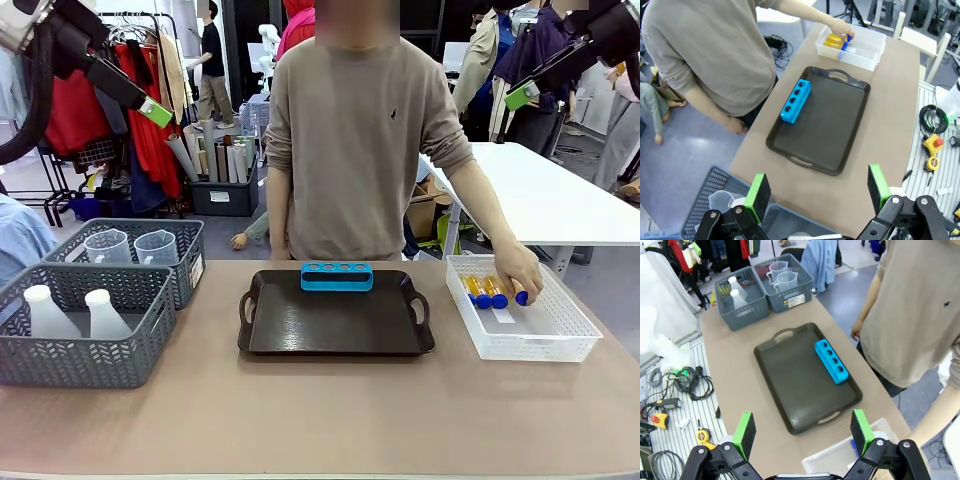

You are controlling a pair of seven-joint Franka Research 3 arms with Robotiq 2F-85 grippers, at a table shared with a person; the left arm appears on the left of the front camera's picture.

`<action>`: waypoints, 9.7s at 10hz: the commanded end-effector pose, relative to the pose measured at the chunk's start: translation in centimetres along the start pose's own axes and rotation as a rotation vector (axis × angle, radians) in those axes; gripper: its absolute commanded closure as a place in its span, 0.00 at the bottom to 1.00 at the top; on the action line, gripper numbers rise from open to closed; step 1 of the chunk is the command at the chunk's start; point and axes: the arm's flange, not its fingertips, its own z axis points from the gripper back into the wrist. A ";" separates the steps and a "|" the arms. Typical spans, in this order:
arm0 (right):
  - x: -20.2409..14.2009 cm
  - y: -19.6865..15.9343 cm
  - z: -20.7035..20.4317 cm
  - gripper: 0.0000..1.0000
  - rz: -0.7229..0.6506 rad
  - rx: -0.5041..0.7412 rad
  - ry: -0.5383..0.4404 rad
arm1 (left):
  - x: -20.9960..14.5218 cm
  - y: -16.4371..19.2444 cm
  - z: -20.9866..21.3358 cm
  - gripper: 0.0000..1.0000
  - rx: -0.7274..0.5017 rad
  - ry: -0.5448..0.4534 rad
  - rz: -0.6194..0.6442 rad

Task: Prepare the laboratory tools.
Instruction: Pick up one Large Measuring Cup and place it on the Handle tray.

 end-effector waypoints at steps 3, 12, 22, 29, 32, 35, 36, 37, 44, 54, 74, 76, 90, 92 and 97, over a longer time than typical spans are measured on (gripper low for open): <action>0.3 0.1 0.2 0.00 0.006 -0.001 -0.002 | -0.1 -0.1 0.2 0.00 0.007 -0.008 -0.002; 0.3 0.1 0.2 0.00 0.006 -0.001 -0.002 | -6.1 8.5 -2.7 0.00 0.319 0.603 0.196; 0.3 0.1 0.2 0.00 0.006 -0.001 -0.002 | -10.4 13.2 -6.5 0.00 0.406 0.689 0.482; 0.3 0.1 0.2 0.00 0.006 -0.001 -0.002 | -20.7 22.3 -11.9 0.00 0.643 0.668 0.886; 0.3 0.1 0.2 0.00 0.006 -0.001 -0.002 | -24.2 23.9 -12.9 0.00 0.579 0.635 0.963; 0.3 0.1 0.2 0.00 0.006 -0.001 -0.002 | -25.5 24.5 -14.0 0.00 0.540 0.630 0.949; 0.3 0.1 0.2 0.00 0.006 -0.001 -0.002 | -25.8 24.8 -14.2 0.00 0.536 0.632 0.938; 0.3 0.1 0.2 0.00 0.006 -0.001 -0.002 | -26.3 25.1 -14.3 0.00 0.540 0.635 0.929; 0.3 0.1 0.2 0.00 0.006 -0.001 -0.002 | -28.5 25.8 -16.4 0.26 0.512 0.629 0.870; 0.3 0.1 0.2 0.00 0.006 -0.001 -0.002 | -25.0 25.2 -13.9 1.00 0.542 0.616 0.867; 0.3 0.1 0.2 0.00 0.006 -0.001 -0.002 | 2.0 13.3 6.7 1.00 0.320 0.577 0.126; 0.3 0.1 0.2 0.00 0.006 -0.001 -0.002 | 5.5 11.8 6.7 1.00 0.225 0.575 -0.029; 0.3 0.1 0.2 0.00 0.006 -0.001 -0.002 | 9.3 1.3 -13.8 1.00 -0.222 0.536 -0.473; 0.3 0.1 0.2 0.00 0.006 -0.001 -0.002 | 8.3 0.2 -17.0 1.00 -0.247 0.560 -0.487; 0.3 0.1 0.2 0.00 0.006 -0.001 -0.002 | 7.2 1.0 -15.4 1.00 -0.256 0.594 -0.449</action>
